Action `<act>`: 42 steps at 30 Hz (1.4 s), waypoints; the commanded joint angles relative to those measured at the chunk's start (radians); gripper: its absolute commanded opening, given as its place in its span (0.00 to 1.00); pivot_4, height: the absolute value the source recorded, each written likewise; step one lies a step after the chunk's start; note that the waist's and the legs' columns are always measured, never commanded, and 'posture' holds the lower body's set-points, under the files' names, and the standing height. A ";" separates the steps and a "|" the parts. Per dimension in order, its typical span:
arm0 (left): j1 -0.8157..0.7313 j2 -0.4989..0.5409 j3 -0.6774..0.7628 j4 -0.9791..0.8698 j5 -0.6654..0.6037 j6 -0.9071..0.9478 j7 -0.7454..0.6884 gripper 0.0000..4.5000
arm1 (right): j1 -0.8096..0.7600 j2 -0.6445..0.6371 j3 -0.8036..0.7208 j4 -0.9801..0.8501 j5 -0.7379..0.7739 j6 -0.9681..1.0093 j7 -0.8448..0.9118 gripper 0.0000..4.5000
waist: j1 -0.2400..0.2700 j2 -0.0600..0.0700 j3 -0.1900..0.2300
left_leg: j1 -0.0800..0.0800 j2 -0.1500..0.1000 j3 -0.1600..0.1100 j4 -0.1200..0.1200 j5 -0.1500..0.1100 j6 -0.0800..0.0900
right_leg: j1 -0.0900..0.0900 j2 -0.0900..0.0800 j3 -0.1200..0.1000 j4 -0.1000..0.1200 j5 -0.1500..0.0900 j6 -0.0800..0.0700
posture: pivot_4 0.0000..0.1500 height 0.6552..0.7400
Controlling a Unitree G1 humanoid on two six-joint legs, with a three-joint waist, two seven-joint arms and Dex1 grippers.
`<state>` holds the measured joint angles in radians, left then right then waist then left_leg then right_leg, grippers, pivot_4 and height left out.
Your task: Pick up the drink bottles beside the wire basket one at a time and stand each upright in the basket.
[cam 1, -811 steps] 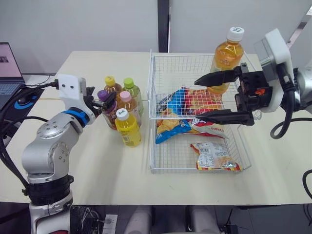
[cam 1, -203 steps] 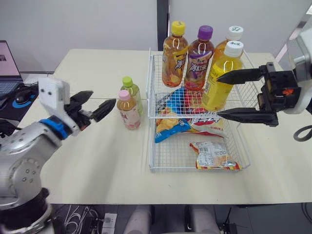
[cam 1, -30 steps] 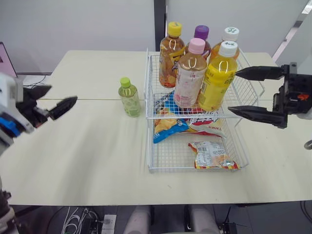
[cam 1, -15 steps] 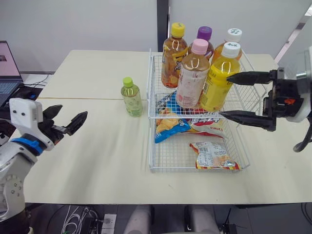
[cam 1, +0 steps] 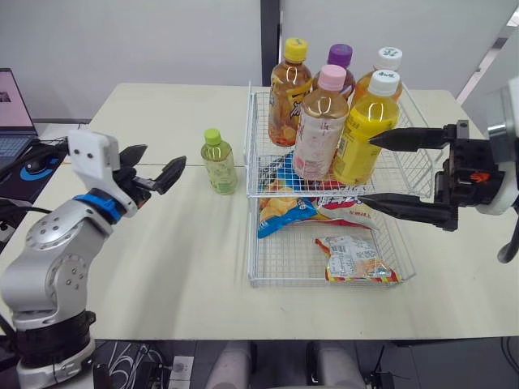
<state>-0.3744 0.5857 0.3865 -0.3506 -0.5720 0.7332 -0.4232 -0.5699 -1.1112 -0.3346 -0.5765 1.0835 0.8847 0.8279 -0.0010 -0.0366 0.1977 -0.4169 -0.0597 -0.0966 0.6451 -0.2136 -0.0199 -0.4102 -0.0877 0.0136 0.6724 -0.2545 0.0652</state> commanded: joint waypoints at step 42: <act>-0.317 -0.230 -0.221 0.393 0.239 -0.203 0.112 0.31 | 0.144 -0.044 -0.199 -0.031 0.083 -0.015 -0.006 1.00 | 0.001 0.000 0.000 | 0.000 -0.001 -0.001 0.000 0.000 0.000 | 0.001 0.000 0.000 -0.001 0.000 0.001 | 1.00 1.00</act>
<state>-0.6904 0.3521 0.1562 0.0827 -0.3210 0.5335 -0.3038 -0.4322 -1.1435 -0.4704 -0.6139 1.1706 0.8981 0.8000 0.0004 -0.0370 0.1978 -0.4171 -0.0606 -0.0970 0.6454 -0.2135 -0.0198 -0.4091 -0.0875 0.0138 0.6715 -0.2540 0.0663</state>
